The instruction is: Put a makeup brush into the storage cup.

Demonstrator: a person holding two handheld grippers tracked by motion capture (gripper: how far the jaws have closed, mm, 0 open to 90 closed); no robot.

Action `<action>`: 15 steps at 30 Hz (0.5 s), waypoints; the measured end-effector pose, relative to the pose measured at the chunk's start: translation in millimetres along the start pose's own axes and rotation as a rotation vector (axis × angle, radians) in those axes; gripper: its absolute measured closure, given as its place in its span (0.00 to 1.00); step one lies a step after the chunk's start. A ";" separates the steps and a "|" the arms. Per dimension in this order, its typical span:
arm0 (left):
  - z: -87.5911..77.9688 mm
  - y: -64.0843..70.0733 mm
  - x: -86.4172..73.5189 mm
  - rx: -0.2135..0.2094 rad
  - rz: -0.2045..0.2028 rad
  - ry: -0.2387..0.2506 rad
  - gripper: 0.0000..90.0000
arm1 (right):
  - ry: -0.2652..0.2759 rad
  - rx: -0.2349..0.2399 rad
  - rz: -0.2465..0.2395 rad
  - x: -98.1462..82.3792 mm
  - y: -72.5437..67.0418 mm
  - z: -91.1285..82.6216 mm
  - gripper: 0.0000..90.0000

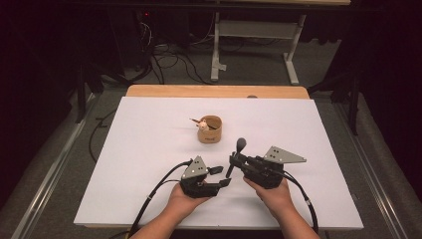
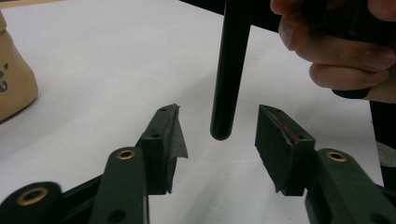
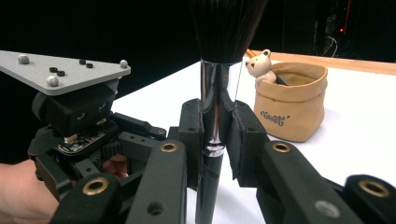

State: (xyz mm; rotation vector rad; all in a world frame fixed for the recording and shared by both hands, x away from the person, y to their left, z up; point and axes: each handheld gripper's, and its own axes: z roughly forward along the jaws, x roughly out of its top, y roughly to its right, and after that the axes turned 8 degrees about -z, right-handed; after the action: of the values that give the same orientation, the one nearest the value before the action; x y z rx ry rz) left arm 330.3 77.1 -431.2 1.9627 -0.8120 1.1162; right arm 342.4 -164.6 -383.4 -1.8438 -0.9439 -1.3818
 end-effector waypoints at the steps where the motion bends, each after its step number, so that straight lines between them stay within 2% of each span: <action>1: -0.3 -0.3 0.2 -0.002 0.000 0.002 0.52 | 0.003 0.001 -0.001 0.1 0.3 -0.2 0.88; 6: -1.1 -1.3 0.2 -0.005 -0.003 0.007 0.48 | 0.005 -0.011 -0.006 0.9 1.2 -2.0 0.88; 13: -3.7 -3.9 0.7 0.012 -0.002 0.018 0.43 | 0.003 -0.031 -0.019 0.9 3.6 -4.3 0.88; 15: -5.5 -5.4 1.1 0.010 -0.015 0.025 0.43 | 0.005 -0.037 -0.022 1.2 4.5 -4.8 0.88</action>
State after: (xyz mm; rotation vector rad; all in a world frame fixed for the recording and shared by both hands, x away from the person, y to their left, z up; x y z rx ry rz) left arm 332.8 84.4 -429.8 1.9560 -0.7784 1.1363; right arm 344.0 -170.8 -381.4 -1.8614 -0.9441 -1.4259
